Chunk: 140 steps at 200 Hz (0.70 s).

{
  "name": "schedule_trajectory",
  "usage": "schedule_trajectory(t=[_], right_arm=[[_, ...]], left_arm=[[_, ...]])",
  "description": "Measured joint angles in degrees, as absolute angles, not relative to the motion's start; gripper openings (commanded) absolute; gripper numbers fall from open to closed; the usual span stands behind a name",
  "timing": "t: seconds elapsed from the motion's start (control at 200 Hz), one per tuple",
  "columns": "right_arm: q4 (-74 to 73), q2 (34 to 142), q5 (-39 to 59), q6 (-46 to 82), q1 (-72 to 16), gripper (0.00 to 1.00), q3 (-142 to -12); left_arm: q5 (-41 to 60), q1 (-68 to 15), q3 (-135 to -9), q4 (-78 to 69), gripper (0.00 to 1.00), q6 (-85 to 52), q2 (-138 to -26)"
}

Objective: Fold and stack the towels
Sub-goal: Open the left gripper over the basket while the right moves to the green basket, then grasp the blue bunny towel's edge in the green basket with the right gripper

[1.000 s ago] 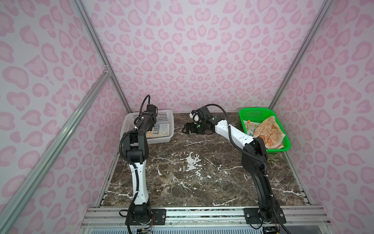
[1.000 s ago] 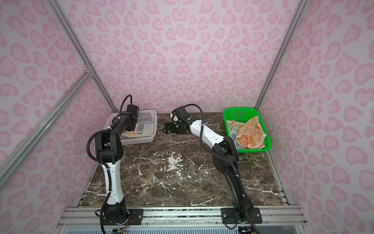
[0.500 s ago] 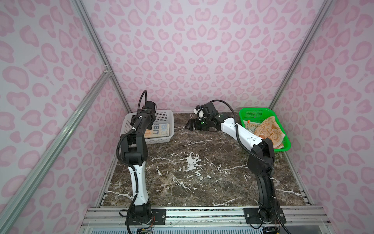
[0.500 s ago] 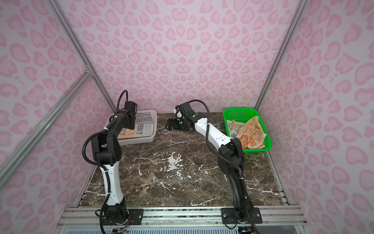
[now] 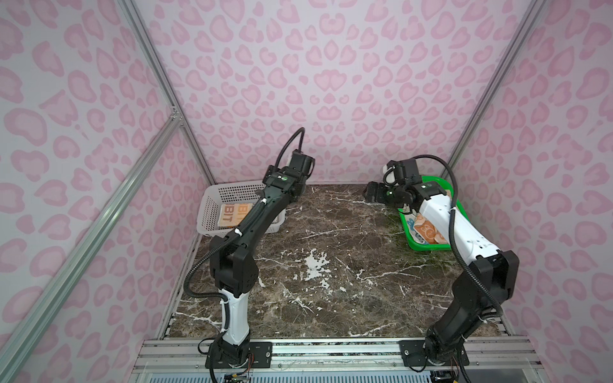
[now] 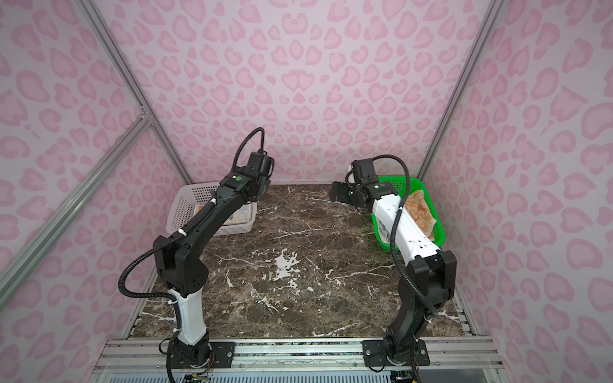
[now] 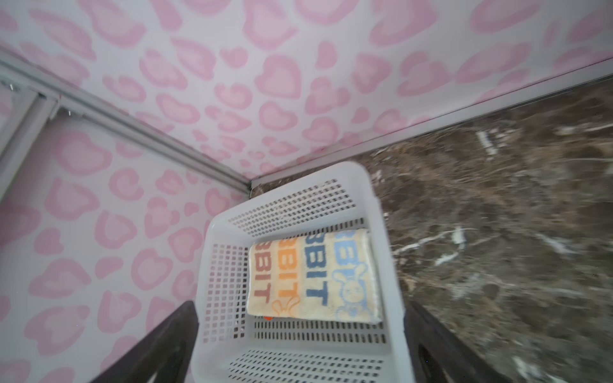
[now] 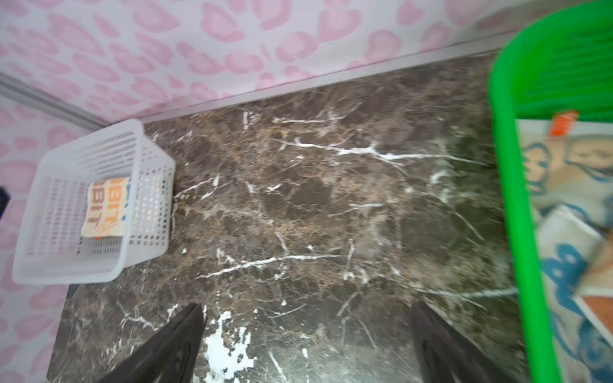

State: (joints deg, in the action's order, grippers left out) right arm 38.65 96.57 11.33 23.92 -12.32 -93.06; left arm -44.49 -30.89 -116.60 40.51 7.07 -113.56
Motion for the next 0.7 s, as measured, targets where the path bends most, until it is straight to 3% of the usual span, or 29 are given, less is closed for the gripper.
schedule_trajectory(t=[0.43, 0.55, 0.7], right_arm=[[35.9, 82.7, 7.5, 29.5, 9.3, 0.98, -72.0], [35.6, 80.7, 8.1, 29.8, 11.0, 0.95, -67.3], [35.0, 79.7, 10.6, 29.8, 11.6, 0.82, -61.6]], left_arm=[[-44.4, -53.8, -124.9, 35.9, 0.97, 11.1, -121.1], [-41.9, -57.1, -125.2, 36.0, 0.97, 9.8, -122.5], [-38.2, -58.5, -126.8, 36.3, 0.97, 5.8, -123.3]])
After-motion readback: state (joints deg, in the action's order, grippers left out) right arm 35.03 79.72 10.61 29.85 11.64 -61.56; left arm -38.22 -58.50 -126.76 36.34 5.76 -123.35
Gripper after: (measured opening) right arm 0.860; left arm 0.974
